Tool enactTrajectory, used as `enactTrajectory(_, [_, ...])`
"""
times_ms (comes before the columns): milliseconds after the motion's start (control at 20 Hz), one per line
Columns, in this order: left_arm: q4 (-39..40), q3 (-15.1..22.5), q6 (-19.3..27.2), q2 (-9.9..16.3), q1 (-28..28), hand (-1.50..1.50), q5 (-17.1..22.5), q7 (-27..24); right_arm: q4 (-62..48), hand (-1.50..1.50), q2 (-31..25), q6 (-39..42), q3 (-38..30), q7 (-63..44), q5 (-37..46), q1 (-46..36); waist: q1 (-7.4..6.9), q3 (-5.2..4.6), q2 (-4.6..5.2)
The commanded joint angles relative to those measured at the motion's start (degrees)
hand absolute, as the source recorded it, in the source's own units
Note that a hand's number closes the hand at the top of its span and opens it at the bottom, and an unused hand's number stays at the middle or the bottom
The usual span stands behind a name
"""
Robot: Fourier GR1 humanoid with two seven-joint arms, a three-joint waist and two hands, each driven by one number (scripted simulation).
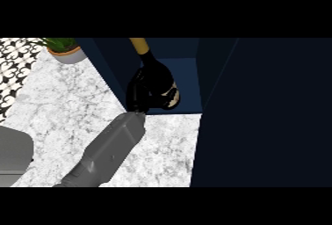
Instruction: Pick up the wine, place it into the cabinet and close the cabinet
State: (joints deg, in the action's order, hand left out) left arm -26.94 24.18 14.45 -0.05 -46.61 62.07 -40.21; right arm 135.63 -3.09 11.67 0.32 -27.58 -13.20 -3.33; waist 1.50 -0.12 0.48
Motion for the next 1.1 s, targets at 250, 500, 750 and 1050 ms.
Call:
enactTrajectory(250, [10.52,-3.01,-1.36,0.05,-9.85,1.50,1.13,2.20,-3.29,-1.50,0.49,0.03,0.43,2.01,1.25,-1.43,0.73,0.08,0.23])
enactTrajectory(500, [12.63,-2.40,-0.09,0.05,-13.47,1.50,2.12,6.72,0.00,-1.50,-1.51,1.12,-2.39,-0.05,-4.06,-1.38,1.96,0.09,0.43])
enactTrajectory(750, [13.66,-2.48,0.42,0.05,-14.54,1.50,3.60,6.84,0.45,-1.50,0.34,-0.52,1.45,-0.51,-0.32,-1.68,2.79,0.05,0.63])
enactTrajectory(1050, [12.86,-1.37,1.99,0.05,-13.55,1.50,5.89,4.30,-2.26,-1.50,2.77,-2.13,5.04,0.53,2.94,-4.54,3.67,0.01,0.91])
